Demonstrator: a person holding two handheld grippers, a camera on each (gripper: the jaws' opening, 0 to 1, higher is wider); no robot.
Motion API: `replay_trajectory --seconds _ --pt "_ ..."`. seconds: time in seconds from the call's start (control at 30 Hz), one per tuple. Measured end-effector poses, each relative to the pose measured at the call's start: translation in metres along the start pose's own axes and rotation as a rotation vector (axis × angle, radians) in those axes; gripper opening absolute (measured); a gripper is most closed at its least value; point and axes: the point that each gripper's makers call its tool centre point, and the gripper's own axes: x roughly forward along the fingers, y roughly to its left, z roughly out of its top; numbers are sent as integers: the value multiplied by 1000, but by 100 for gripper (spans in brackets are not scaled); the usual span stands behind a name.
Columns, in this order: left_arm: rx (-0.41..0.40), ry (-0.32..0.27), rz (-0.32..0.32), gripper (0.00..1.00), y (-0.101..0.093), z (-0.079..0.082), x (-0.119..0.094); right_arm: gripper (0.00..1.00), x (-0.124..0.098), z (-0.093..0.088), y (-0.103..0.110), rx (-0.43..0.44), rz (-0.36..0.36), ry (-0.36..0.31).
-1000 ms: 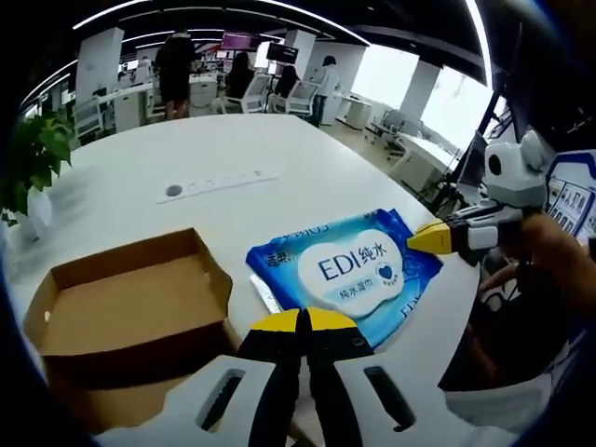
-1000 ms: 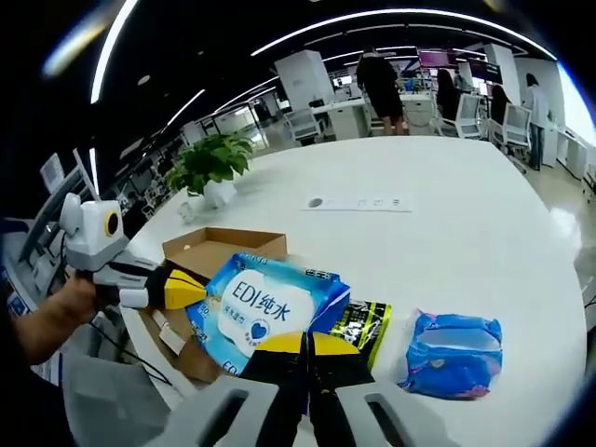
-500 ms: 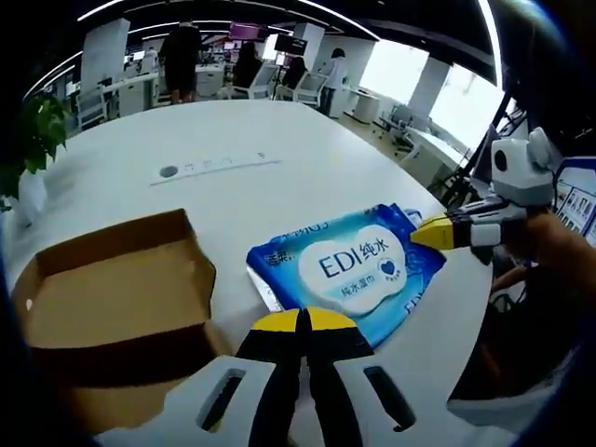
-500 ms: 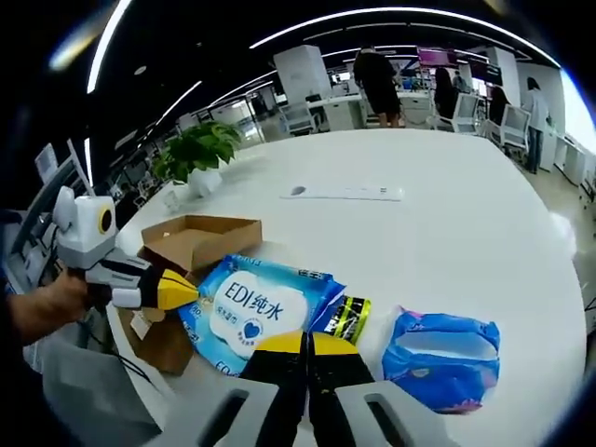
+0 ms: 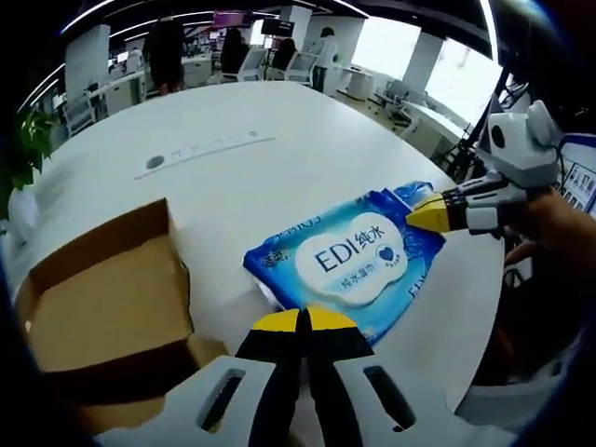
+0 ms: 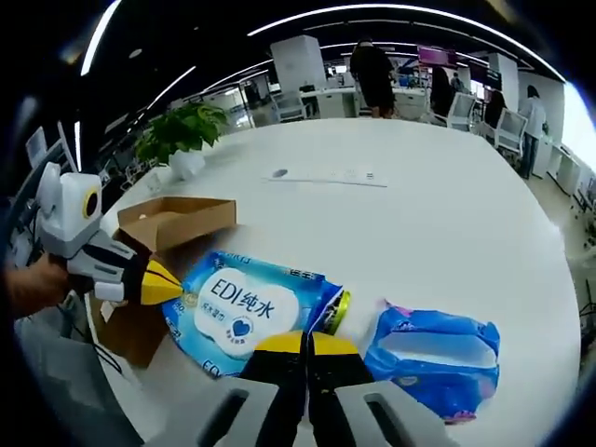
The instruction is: Operate the shoe box by opening the lid, removing the specified soft item, and placing it in the target area until the item is outside and the box remains undamaged.
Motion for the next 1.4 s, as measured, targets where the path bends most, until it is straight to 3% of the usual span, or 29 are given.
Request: replay_trajectory --seconds 0.5,1.1,1.4 --pt "43 41 25 0 9 -5 14 0 21 -4 -8 -43 -27 21" --pt "68 33 20 0 9 -5 23 0 29 -11 -16 -41 -41 34" --pt "109 45 44 0 7 -4 21 0 30 -17 -15 -120 -42 54"
